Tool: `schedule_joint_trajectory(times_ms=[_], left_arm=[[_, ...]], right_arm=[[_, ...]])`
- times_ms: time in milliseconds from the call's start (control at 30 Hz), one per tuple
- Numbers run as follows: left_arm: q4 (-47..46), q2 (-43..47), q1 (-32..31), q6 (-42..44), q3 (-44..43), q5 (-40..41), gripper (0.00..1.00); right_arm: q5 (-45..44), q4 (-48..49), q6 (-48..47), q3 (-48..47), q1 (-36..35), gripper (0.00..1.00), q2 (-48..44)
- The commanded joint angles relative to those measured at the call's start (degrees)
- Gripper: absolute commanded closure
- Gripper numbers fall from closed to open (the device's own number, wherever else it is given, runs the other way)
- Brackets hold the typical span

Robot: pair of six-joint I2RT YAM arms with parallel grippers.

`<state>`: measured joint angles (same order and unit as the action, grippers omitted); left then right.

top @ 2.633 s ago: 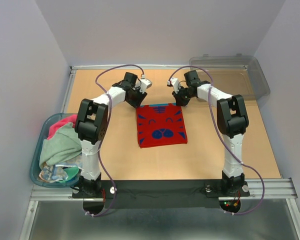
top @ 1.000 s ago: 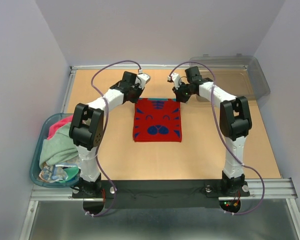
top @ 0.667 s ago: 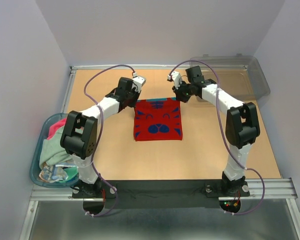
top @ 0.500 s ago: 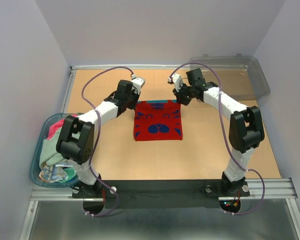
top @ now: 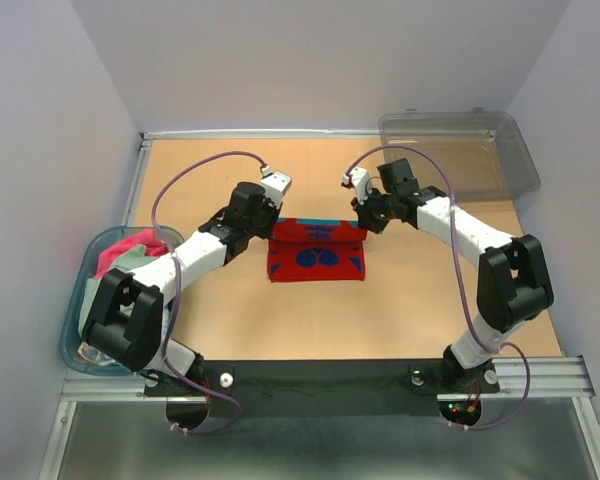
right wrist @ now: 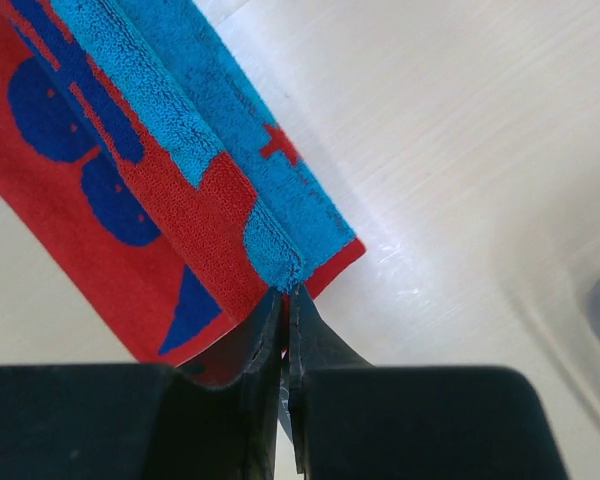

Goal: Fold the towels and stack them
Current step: Fold the towel

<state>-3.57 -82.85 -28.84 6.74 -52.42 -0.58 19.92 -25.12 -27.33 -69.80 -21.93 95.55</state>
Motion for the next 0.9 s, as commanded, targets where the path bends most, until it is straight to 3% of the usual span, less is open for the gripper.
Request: schedule_joint_trajectory(times_ms=[0,300,867], left_arm=[[0.14,2.78,-0.95,-5.32,2.32,0.84,1.00],[5.23,0.59,-2.89,-12.36,4.08,2.86,1.00],[9.02,0.32,-4.21,-15.44,5.14,3.21,1.00]], right_arm=[[0.73,2.36,2.63,2.21,-1.09,0.99,-3.08],[2.66,2.45,5.62,5.81,-1.62,0.99,-3.53],[2.75,2.36,9.05,8.01,-2.68,0.99,-4.23]])
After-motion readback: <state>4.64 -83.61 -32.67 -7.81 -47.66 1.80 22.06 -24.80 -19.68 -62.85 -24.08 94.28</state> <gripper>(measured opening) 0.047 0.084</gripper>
